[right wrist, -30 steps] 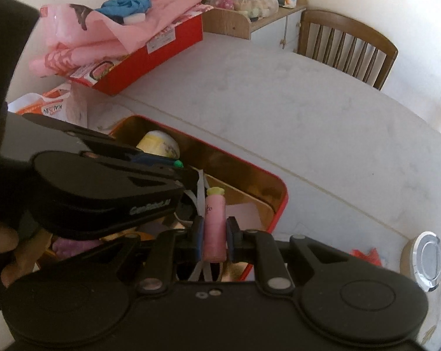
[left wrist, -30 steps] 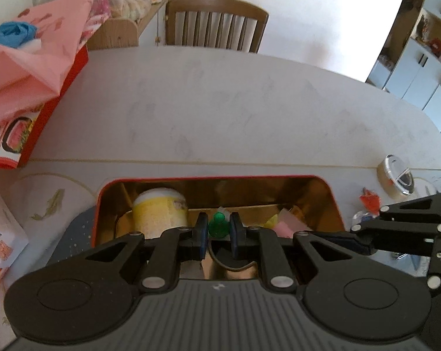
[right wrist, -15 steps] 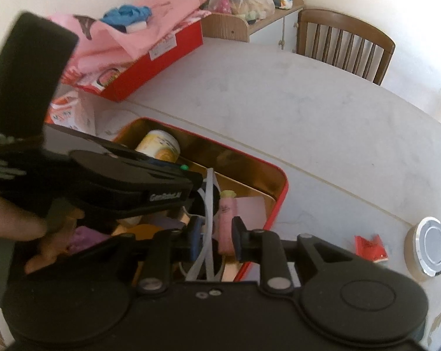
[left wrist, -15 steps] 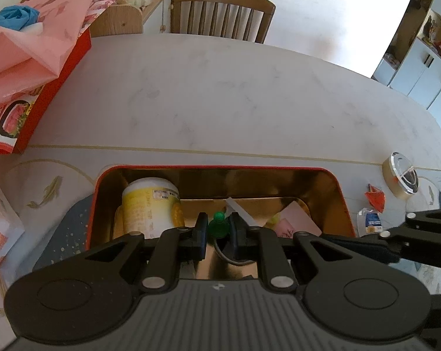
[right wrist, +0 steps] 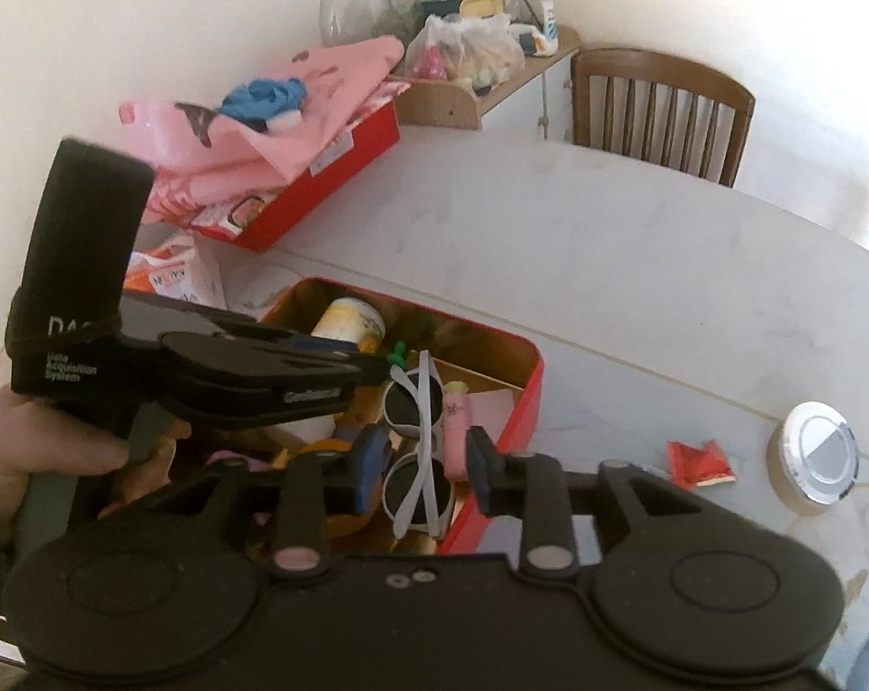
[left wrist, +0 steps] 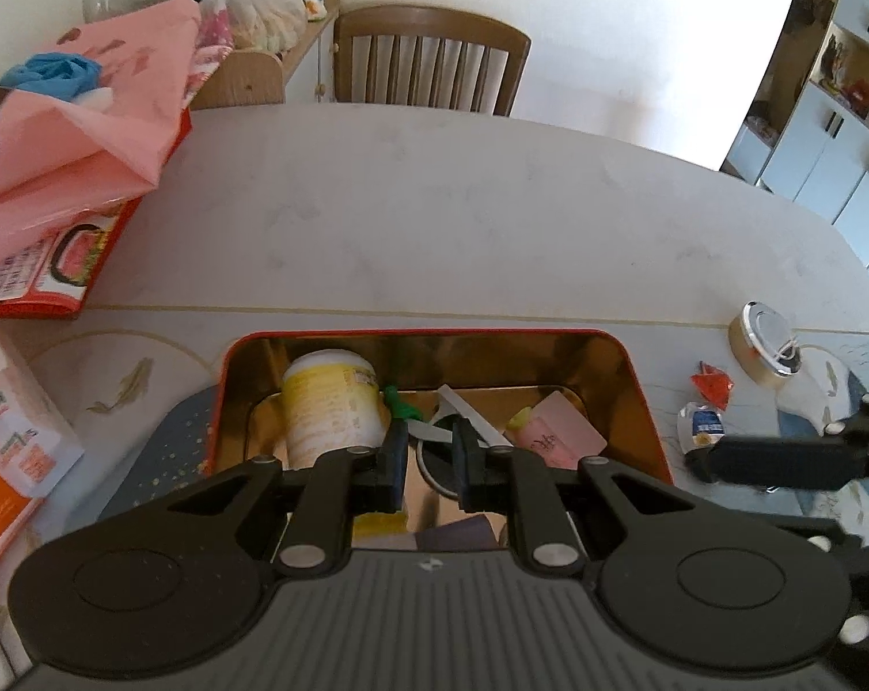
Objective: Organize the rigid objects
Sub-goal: 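Open the left tool over the tray while right tool releases the pink tube there, then withdraw both open tools from the tray toward the black bottle and clipper, then grasp the black bottle with blue label with left tool while right tool grasps the nail clipper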
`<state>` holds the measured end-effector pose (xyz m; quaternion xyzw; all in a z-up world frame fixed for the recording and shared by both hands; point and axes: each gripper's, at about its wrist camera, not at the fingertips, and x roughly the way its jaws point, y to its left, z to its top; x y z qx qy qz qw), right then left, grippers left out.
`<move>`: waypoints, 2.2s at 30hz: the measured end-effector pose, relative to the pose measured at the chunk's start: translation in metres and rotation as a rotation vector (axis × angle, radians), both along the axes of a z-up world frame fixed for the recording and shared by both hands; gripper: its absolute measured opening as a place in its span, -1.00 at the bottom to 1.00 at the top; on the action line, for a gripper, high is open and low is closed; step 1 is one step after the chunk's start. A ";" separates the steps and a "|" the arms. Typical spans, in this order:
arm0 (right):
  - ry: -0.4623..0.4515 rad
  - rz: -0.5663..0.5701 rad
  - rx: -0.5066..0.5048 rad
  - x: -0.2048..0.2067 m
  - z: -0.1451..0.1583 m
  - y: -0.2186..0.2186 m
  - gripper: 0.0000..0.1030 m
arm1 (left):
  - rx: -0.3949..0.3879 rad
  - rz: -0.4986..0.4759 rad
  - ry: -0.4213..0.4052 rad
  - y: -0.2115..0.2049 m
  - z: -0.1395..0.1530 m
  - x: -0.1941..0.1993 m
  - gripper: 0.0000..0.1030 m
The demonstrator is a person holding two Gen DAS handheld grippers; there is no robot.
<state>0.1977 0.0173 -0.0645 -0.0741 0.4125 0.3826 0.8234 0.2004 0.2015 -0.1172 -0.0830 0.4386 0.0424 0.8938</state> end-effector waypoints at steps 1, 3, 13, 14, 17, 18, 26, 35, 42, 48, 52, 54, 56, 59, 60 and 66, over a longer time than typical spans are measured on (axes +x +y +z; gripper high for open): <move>-0.007 -0.002 0.007 -0.003 0.004 -0.004 -0.26 | -0.007 0.001 -0.006 0.000 0.003 -0.004 -0.70; -0.016 -0.008 0.016 -0.007 0.009 -0.011 -0.20 | -0.010 0.003 -0.013 -0.001 0.007 -0.010 -0.70; -0.064 -0.045 0.059 -0.027 0.031 -0.052 0.04 | -0.018 -0.010 -0.066 -0.013 0.026 -0.042 -0.69; -0.069 -0.046 0.060 -0.029 0.032 -0.055 0.05 | -0.017 -0.013 -0.071 -0.015 0.027 -0.044 -0.69; -0.079 -0.053 0.068 -0.035 0.035 -0.066 0.13 | -0.016 -0.023 -0.084 -0.024 0.032 -0.050 -0.65; -0.080 -0.055 0.072 -0.036 0.036 -0.069 0.16 | -0.017 -0.024 -0.091 -0.027 0.033 -0.052 -0.59; -0.103 -0.066 0.078 -0.046 0.036 -0.104 0.39 | 0.006 -0.043 -0.142 -0.058 0.048 -0.063 0.14; -0.125 -0.094 0.061 -0.042 0.025 -0.150 0.76 | 0.022 -0.082 -0.174 -0.102 0.055 -0.056 0.55; -0.127 -0.061 0.036 -0.028 0.009 -0.178 0.95 | 0.009 -0.091 -0.160 -0.136 0.048 -0.039 0.59; -0.131 -0.009 -0.031 -0.012 -0.009 -0.186 0.95 | -0.002 -0.081 -0.128 -0.162 0.035 -0.023 0.59; -0.126 0.029 -0.053 -0.005 -0.018 -0.192 0.95 | 0.002 -0.062 -0.110 -0.176 0.026 -0.012 0.59; -0.122 0.057 -0.055 -0.003 -0.022 -0.194 0.95 | 0.002 -0.054 -0.100 -0.180 0.020 -0.006 0.59; -0.131 0.089 -0.063 -0.001 -0.025 -0.194 0.95 | 0.012 -0.044 -0.091 -0.187 0.014 -0.001 0.60; -0.139 0.143 -0.067 0.003 -0.030 -0.192 0.93 | 0.012 -0.026 -0.076 -0.191 0.005 0.008 0.60; -0.144 0.161 -0.070 0.005 -0.032 -0.190 0.92 | 0.011 -0.017 -0.070 -0.191 0.002 0.011 0.60; -0.155 0.243 -0.091 0.018 -0.046 -0.179 0.83 | 0.008 0.015 -0.037 -0.192 -0.015 0.026 0.60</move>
